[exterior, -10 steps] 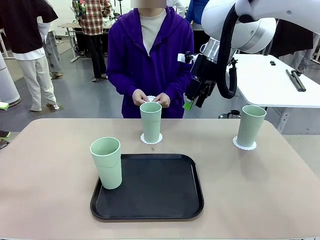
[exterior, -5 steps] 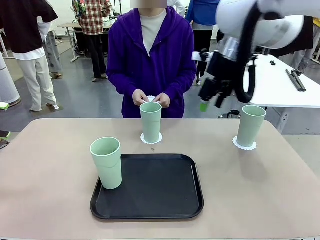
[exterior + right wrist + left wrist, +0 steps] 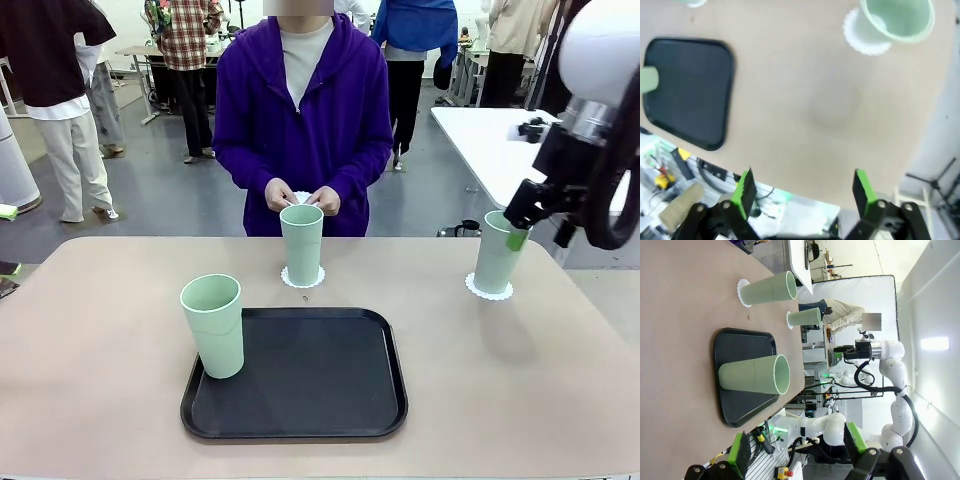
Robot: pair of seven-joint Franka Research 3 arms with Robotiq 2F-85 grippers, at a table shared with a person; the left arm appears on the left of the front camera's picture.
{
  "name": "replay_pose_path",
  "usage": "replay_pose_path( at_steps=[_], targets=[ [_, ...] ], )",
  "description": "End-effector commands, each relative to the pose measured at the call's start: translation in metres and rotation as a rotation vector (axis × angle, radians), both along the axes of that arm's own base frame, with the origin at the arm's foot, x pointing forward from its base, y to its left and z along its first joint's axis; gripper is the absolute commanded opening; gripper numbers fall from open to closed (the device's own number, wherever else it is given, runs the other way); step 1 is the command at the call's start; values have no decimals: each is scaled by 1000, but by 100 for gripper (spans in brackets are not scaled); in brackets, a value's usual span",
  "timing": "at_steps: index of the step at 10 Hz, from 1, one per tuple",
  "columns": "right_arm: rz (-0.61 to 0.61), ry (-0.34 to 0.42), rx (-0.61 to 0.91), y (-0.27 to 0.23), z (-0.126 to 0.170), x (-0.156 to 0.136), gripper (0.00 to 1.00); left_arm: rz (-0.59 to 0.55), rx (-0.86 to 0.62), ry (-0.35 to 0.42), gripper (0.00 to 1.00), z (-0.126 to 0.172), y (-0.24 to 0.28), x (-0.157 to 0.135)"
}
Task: Place coasters on the table and set cups on them.
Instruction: Take one Reusable plastic cup from the Flat Tray and place it on a coaster set by the human.
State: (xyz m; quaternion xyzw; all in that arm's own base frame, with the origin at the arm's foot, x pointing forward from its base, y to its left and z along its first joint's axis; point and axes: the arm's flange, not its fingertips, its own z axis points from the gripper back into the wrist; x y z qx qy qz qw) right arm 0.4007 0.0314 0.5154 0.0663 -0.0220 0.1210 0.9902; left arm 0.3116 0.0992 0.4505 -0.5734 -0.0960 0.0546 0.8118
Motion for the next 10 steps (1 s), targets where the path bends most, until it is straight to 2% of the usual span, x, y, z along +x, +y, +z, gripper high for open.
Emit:
replay_pose_path(
  at_steps=[1,4,5,6,8,10],
  targets=[
    [-25,-15,-23,3,-7,-7,100,-2,-14,-18,100,0,2,-1],
    [-17,3,5,-7,-3,-4,100,-2,-14,-18,100,0,2,-1],
    [-40,7,253,-44,-4,1,100,-2,-14,-18,100,0,2,-1],
    [-79,6,423,-81,-8,-2,100,-2,-14,-18,100,0,2,-1],
    [-201,30,670,-143,-34,-16,100,-2,-14,-18,100,0,2,-1],
    [-155,29,955,-178,-66,-21,100,-2,-14,-18,100,0,2,-1]
  ],
)
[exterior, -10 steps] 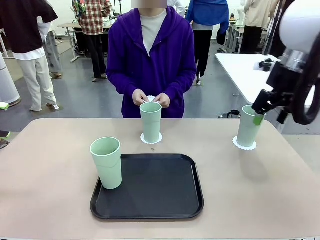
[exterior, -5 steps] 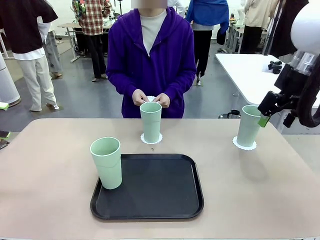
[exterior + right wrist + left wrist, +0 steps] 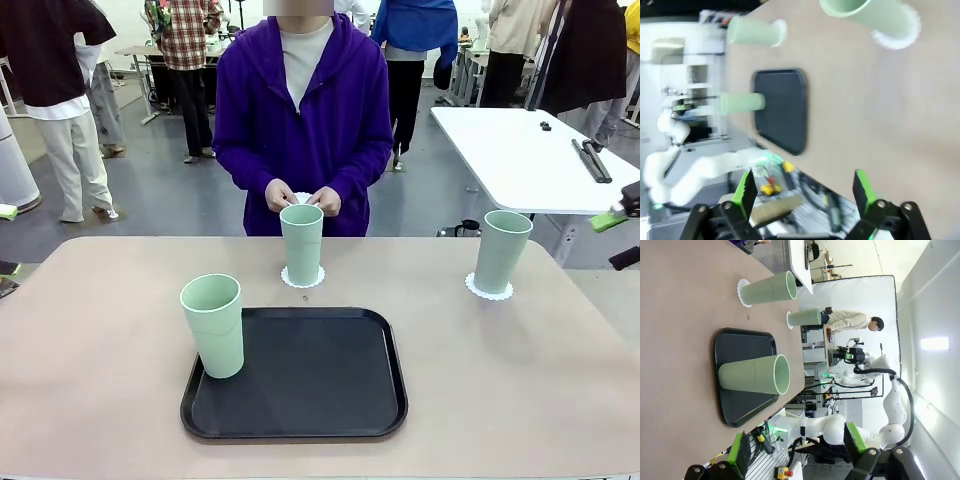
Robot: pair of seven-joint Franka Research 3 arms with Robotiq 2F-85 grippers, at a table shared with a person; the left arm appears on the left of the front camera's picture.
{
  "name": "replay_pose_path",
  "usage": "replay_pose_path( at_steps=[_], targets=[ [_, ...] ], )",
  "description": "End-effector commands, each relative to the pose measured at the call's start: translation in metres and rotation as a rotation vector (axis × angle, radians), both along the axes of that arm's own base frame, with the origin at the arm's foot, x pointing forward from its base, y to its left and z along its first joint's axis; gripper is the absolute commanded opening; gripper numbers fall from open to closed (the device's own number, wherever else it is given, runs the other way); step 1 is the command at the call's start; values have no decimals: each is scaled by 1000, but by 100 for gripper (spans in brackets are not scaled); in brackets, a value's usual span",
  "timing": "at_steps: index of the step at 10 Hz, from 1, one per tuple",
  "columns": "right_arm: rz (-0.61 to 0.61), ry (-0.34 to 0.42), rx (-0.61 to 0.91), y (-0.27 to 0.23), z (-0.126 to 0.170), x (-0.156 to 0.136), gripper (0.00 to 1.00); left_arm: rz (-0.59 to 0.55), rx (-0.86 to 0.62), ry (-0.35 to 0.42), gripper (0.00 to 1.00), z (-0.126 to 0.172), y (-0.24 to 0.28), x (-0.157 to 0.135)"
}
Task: Place coasters on the table and set cups on them.
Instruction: Take one Reusable plastic cup from the Flat Tray and place it on a coaster set by the human.
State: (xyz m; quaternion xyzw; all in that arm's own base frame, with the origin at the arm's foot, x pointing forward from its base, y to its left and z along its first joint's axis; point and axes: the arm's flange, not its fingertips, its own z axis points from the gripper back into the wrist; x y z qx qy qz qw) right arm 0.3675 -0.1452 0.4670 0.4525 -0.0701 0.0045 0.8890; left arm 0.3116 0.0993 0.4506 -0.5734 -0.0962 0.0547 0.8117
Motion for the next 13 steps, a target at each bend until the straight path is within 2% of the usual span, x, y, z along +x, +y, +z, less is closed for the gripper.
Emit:
replay_pose_path(
  at_steps=[1,4,7,10,13],
  targets=[
    [65,-26,211,-13,-32,9,100,-2,-13,-18,100,0,2,-1],
    [47,-67,321,-33,-61,-7,100,-2,-13,-18,100,0,2,-1],
    [-68,-63,373,-54,-78,-25,100,-2,-13,-18,100,0,2,-1],
    [-197,-41,386,-62,-83,-32,100,-2,-13,-18,100,0,2,-1],
    [-180,-10,355,-58,-76,-24,100,-2,-13,-18,100,0,2,-1]
  ],
)
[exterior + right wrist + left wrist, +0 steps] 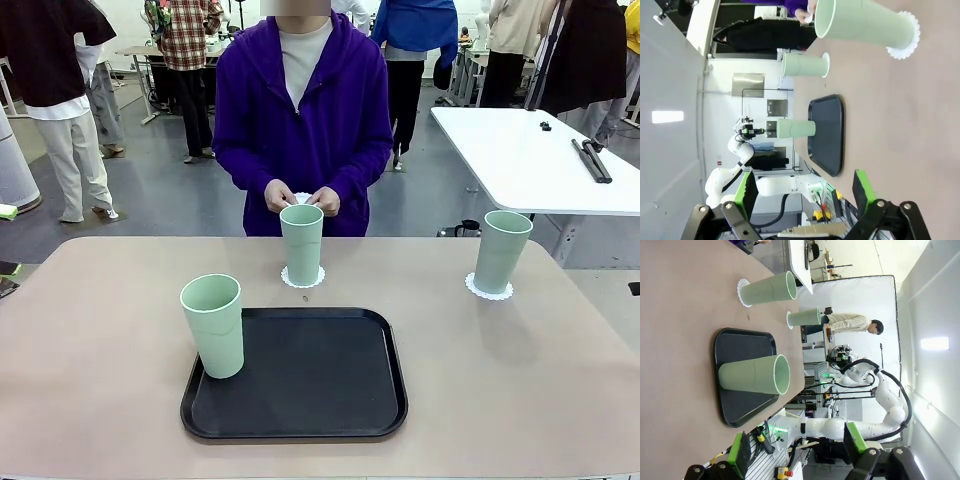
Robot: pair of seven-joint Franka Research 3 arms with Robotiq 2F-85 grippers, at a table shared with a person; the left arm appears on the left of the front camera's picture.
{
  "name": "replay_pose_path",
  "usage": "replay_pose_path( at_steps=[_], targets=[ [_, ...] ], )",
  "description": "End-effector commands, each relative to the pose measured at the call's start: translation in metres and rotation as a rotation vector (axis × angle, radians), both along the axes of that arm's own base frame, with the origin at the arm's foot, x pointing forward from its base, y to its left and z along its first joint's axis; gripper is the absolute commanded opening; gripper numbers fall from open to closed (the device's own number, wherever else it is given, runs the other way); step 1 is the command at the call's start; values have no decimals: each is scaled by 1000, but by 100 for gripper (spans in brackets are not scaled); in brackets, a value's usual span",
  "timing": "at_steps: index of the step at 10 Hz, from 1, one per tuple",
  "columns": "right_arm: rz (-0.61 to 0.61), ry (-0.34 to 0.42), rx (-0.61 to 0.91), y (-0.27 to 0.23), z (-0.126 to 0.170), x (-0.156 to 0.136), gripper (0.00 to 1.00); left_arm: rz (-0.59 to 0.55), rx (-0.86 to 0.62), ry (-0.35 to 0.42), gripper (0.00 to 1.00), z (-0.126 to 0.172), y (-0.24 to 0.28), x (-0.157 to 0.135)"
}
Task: Place coasters on the table and set cups on them.
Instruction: Take one Reusable plastic cup from the Flat Tray and place it on a coaster set by the human.
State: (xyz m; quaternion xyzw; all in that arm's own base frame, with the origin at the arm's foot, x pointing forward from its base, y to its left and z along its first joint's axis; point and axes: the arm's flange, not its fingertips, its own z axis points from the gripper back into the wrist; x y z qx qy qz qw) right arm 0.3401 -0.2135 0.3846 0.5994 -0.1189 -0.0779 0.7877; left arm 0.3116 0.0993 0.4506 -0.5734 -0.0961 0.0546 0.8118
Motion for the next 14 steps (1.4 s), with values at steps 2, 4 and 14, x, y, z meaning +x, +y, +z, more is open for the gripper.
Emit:
replay_pose_path(
  at_steps=[2,4,14],
  targets=[
    [0,0,0,0,0,0,100,-2,-14,-18,100,0,2,-1],
    [0,0,0,0,0,0,100,-2,-14,-18,100,0,2,-1],
    [0,0,0,0,0,0,100,-2,-14,-18,100,0,2,-1]
  ],
)
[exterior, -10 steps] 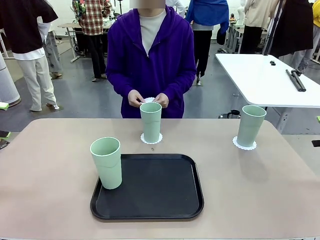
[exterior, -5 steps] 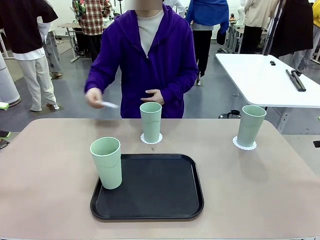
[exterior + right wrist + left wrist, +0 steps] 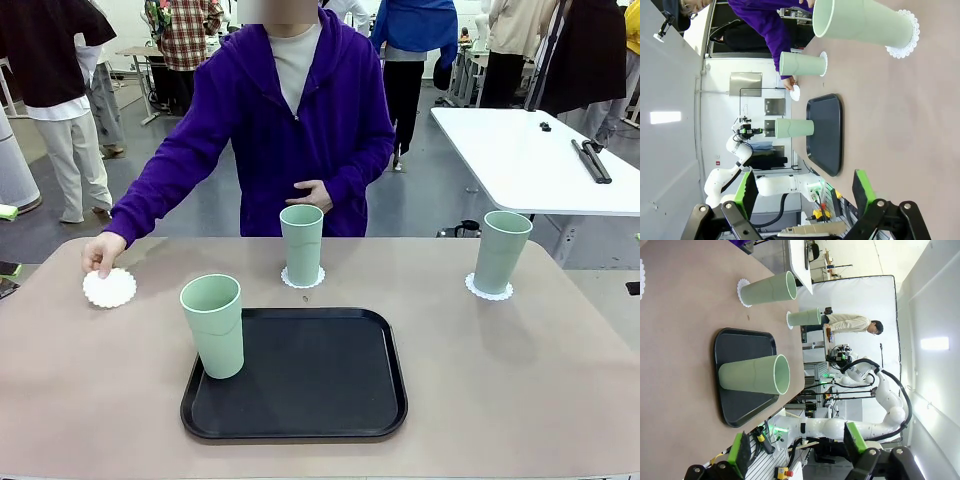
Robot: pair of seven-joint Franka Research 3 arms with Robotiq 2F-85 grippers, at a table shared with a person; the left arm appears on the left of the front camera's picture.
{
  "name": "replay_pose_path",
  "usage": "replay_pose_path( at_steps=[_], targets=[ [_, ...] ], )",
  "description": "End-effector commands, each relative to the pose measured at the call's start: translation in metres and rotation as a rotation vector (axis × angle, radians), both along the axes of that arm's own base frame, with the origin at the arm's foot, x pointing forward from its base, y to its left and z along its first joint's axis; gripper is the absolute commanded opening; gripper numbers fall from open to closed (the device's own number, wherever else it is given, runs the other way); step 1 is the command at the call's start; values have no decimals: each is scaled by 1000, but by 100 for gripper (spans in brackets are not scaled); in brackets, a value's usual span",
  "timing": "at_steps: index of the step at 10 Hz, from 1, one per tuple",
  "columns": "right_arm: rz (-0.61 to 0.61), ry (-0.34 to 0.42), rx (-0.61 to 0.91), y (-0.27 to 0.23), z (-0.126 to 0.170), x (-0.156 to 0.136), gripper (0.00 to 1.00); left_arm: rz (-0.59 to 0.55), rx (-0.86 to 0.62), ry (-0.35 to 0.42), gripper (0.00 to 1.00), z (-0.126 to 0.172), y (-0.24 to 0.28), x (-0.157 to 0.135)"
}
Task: Place coasters on the table and set cups on them.
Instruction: Take one Reusable plastic cup from the Flat Tray and place it on a coaster set by the human.
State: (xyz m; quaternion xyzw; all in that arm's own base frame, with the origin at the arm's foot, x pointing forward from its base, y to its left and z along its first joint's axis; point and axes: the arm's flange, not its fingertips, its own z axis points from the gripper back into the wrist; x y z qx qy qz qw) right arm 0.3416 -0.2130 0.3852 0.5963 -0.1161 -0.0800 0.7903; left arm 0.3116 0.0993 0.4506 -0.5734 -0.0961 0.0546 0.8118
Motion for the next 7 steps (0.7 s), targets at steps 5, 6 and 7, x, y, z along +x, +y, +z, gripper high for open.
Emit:
replay_pose_path(
  at_steps=[5,6,7],
  targets=[
    [0,-8,7,-1,-1,-2,100,-2,-13,-18,100,0,2,-1],
    [0,-8,7,-1,-1,-2,100,-2,-13,-18,100,0,2,-1],
    [0,-8,7,-1,-1,-2,100,-2,-13,-18,100,0,2,-1]
  ],
)
